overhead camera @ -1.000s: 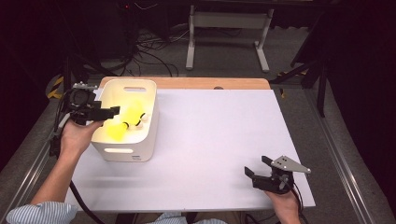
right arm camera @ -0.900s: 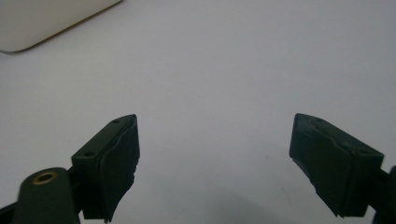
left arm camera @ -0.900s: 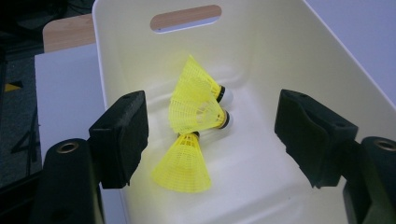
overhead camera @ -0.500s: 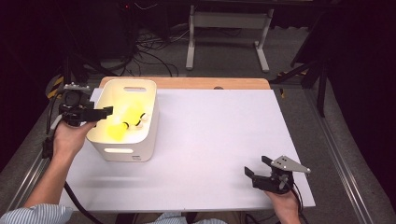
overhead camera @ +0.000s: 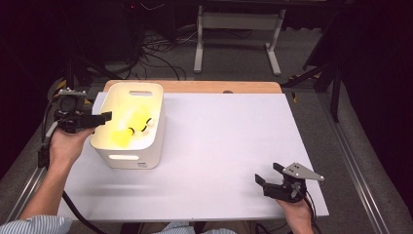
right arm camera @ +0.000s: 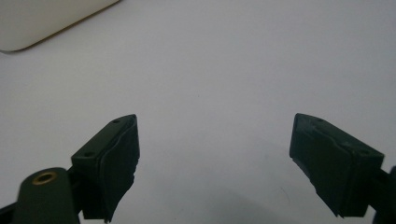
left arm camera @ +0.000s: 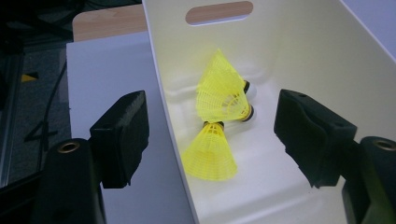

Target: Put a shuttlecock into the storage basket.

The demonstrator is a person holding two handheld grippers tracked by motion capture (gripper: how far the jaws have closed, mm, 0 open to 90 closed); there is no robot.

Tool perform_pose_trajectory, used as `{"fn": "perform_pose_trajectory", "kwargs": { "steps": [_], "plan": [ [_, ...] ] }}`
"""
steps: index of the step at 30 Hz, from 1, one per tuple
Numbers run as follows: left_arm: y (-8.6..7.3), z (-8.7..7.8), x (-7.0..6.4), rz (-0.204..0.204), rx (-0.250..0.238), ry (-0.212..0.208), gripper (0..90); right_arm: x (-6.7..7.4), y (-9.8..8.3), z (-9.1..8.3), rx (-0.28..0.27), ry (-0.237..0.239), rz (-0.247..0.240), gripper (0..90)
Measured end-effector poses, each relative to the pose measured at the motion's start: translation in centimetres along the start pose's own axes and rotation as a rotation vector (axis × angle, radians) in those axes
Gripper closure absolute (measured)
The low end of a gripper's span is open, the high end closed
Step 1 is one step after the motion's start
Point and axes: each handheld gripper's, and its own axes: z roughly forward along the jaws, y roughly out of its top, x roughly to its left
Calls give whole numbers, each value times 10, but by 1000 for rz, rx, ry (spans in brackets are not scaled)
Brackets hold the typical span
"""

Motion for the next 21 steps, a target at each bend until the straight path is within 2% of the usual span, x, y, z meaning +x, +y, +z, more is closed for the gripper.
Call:
{"fn": "perform_pose_trajectory", "kwargs": {
  "steps": [21],
  "plan": [
    [-7, -7, 14, -25, -12, 20, 282, 0, 0, 0, 0, 0, -1, 168]
  ]
}}
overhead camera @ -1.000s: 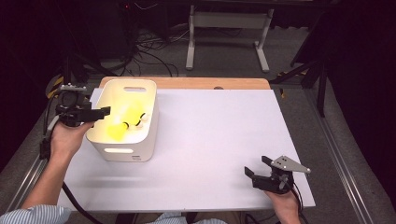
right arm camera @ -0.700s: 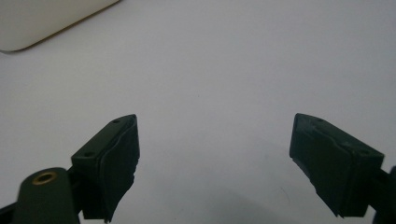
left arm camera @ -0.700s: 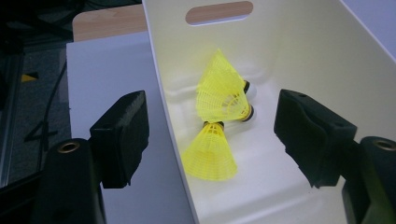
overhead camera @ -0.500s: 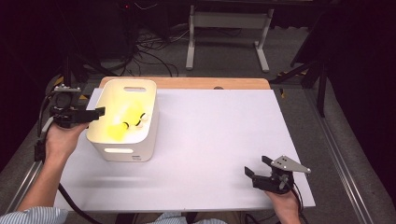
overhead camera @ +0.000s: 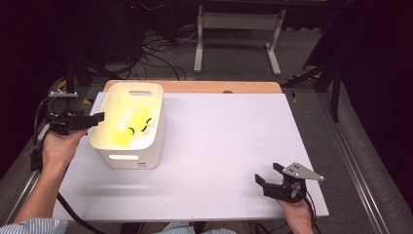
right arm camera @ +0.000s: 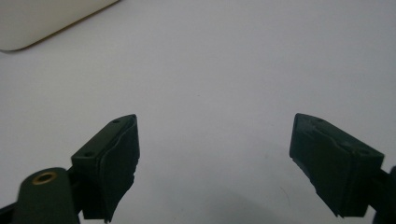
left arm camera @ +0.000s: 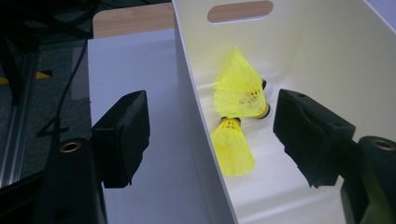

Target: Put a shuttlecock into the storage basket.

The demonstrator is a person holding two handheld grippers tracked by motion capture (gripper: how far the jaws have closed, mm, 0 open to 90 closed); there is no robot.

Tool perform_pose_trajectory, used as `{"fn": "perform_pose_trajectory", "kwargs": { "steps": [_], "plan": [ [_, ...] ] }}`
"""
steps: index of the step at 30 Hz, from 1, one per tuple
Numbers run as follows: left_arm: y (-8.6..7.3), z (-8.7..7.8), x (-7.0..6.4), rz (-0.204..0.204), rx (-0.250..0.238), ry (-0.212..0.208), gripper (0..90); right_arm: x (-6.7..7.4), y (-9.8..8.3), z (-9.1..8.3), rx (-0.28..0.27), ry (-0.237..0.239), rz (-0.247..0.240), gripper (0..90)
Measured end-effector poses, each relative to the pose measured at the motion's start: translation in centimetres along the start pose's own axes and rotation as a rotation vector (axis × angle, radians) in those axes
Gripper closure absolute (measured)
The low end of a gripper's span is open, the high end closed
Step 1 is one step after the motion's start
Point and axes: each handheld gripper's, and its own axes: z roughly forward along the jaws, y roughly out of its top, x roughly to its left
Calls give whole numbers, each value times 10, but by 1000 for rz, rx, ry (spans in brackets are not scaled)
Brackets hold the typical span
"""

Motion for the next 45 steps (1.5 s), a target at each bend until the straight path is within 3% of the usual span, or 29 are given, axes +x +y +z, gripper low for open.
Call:
{"fn": "perform_pose_trajectory", "kwargs": {
  "steps": [45],
  "plan": [
    [-23, -6, 23, -48, -17, 40, 270, 0, 0, 0, 2, -2, -3, 168]
  ]
}}
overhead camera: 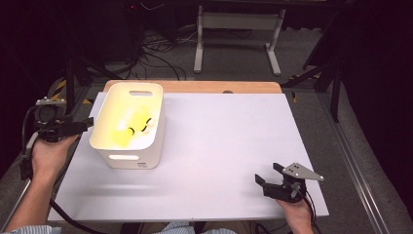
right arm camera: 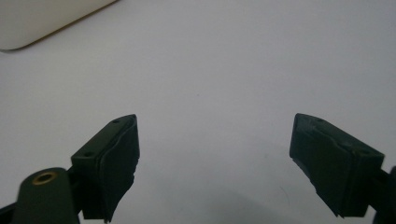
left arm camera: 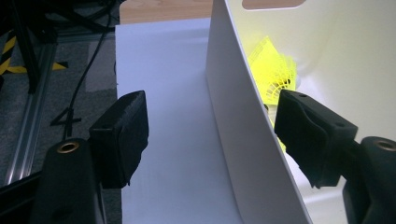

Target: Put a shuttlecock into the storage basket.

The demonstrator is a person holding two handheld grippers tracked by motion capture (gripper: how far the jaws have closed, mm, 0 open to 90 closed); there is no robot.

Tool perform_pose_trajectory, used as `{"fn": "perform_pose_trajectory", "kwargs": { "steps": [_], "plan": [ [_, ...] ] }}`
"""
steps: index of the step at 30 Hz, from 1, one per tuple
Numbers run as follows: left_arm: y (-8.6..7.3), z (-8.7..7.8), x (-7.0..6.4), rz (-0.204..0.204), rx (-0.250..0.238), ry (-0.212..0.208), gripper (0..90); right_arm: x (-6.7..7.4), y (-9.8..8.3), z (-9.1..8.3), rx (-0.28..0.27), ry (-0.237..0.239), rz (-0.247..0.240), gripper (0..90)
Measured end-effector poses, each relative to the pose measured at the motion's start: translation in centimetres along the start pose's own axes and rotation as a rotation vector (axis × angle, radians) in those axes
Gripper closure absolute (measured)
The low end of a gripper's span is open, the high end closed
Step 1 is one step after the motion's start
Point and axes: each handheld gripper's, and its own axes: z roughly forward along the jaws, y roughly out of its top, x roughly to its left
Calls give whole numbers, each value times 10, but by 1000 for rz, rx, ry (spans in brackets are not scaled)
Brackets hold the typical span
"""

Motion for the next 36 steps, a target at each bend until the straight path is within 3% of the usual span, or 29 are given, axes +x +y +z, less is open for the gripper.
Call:
{"fn": "perform_pose_trajectory", "kwargs": {
  "steps": [16, 36],
  "plan": [
    [-8, 0, 2, -1, -3, -1, 263, 0, 0, 0, -1, -2, 0, 166],
    [-25, -1, 12, -31, -1, 10, 274, 0, 0, 0, -2, -3, 3, 165]
  ]
}}
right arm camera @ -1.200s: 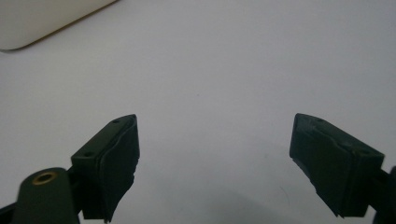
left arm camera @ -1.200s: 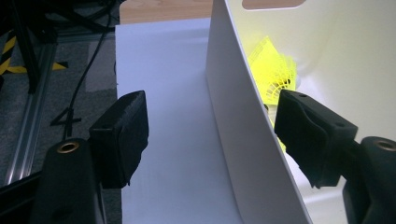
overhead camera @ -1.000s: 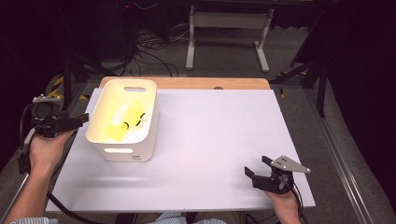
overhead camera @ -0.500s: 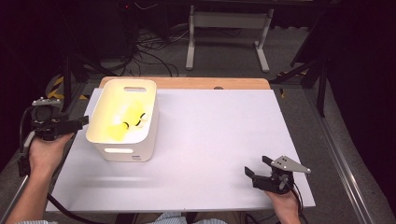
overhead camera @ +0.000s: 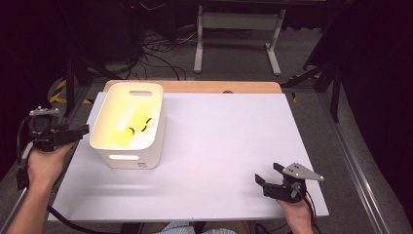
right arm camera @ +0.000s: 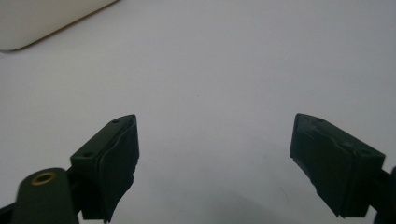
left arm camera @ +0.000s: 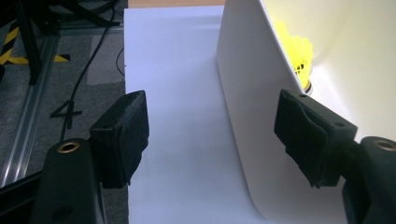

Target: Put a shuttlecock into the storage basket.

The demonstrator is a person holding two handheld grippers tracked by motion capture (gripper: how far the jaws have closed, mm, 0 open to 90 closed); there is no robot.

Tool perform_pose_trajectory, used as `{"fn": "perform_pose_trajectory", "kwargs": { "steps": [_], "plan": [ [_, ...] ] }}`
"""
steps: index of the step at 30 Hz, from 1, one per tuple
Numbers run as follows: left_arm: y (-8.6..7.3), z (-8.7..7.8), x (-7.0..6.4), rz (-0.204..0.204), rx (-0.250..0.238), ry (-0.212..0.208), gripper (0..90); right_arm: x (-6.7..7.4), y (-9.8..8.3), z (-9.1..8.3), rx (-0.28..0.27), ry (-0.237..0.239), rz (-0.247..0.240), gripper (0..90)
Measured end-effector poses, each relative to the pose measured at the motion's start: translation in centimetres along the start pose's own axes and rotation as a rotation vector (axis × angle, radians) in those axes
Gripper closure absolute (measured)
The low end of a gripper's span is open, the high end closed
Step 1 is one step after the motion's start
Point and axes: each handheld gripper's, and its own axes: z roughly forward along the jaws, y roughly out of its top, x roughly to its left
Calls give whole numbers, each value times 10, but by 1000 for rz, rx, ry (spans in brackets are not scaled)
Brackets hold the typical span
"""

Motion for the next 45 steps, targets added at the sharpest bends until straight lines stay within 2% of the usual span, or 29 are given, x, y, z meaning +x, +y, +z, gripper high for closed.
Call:
{"fn": "perform_pose_trajectory", "kwargs": {
  "steps": [24, 27, 31, 45],
  "plan": [
    [-21, 6, 1, -5, 8, -12, 285, 0, 0, 0, -2, 0, -1, 165],
    [-24, 7, 0, 16, 15, 10, 283, 0, 0, 0, -2, 0, -1, 165],
    [-27, 6, -2, 34, 17, 18, 282, 0, 0, 0, 0, 1, -2, 165],
    [-35, 10, -1, 19, 22, 3, 284, 0, 0, 0, -1, 0, 0, 165]
  ]
}}
